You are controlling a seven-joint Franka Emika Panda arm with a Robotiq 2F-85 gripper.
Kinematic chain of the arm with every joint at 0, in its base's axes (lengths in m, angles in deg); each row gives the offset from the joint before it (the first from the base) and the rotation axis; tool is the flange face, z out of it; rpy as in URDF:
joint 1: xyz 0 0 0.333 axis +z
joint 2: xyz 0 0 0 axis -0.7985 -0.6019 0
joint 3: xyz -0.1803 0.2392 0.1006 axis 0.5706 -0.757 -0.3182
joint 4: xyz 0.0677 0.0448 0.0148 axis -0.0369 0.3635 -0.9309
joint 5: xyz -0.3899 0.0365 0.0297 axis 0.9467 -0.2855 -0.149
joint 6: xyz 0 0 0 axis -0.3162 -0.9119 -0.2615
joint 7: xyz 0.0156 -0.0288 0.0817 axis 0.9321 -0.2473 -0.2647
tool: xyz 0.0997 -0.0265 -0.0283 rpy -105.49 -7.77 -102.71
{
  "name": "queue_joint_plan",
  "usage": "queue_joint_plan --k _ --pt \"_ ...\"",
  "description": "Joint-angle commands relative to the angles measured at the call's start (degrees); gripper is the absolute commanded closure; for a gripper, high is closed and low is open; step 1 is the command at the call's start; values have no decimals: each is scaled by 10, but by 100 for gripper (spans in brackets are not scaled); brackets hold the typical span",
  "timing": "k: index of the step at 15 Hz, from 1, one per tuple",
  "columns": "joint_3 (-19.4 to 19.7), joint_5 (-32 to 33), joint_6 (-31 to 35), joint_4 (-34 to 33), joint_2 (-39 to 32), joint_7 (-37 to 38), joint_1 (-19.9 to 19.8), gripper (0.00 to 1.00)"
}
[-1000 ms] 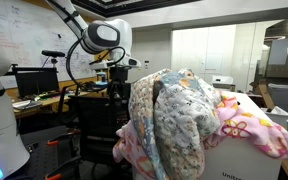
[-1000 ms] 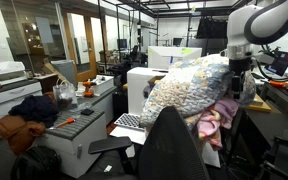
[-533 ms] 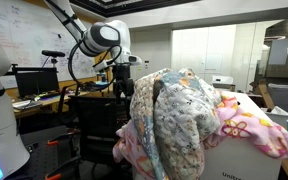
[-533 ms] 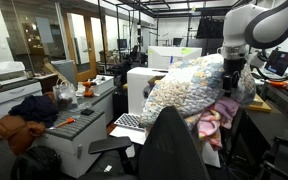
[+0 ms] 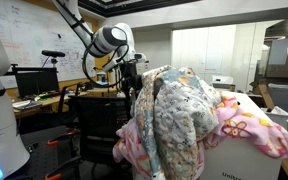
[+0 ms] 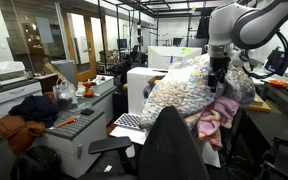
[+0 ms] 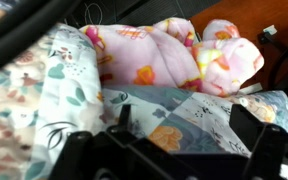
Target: Pile the blue blanket on top of the pink blanket
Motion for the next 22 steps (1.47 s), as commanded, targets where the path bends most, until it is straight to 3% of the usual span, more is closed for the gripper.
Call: queue_joint_plan --k 1,9,12,22 --pt "-3 39 2 -44 -40 42 15 0" --pt "8 148 20 -70 -61 137 33 0" --pt "13 160 30 -74 -67 169 31 0" --pt "59 235 90 -143 -179 318 36 0"
